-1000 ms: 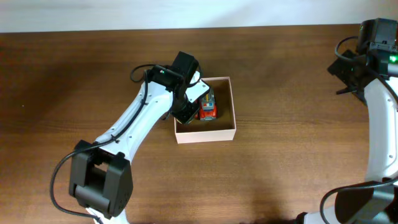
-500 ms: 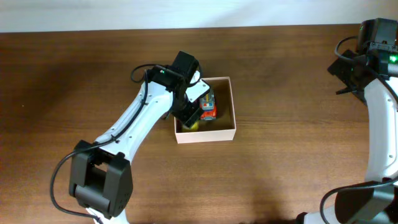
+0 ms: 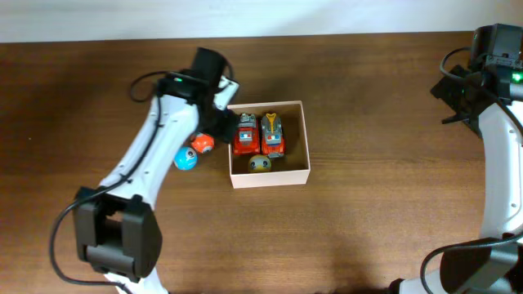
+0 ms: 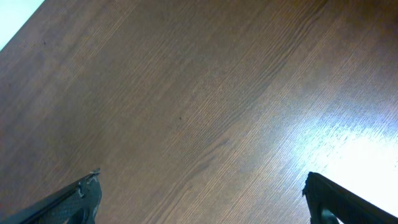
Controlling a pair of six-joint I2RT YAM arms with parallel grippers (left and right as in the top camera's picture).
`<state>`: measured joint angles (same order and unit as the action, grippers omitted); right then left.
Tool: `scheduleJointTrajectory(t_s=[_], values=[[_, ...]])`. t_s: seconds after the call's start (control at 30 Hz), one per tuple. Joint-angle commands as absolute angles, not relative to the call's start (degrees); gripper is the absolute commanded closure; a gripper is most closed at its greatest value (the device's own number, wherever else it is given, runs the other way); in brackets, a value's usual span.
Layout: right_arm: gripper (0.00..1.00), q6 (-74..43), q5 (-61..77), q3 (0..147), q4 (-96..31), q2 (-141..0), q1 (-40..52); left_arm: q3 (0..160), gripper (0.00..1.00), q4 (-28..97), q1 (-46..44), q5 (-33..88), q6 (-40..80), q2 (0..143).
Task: Pack container
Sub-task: 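Carry the yellow ball right and drop it into the box's front, then move the left gripper to the blue ball and grasp it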
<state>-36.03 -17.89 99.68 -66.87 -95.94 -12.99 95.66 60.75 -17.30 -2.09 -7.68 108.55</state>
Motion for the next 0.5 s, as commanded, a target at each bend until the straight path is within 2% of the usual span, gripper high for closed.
scheduleJointTrajectory(t_s=[0.0, 0.13, 0.47], values=[[0.01, -36.5, -18.0, 100.7, -66.9, -95.0, -13.1, 97.0, 0.05, 62.5, -13.7, -3.0, -6.0, 105.5], [0.01, -36.5, -18.0, 100.7, -66.9, -95.0, -13.1, 95.7, 0.0, 64.9, -10.5, -3.0, -8.4, 105.8], [0.01, -36.5, -18.0, 100.7, -66.9, -95.0, -13.1, 88.5, 0.0, 65.1, -7.4, -3.0, -8.4, 106.0]])
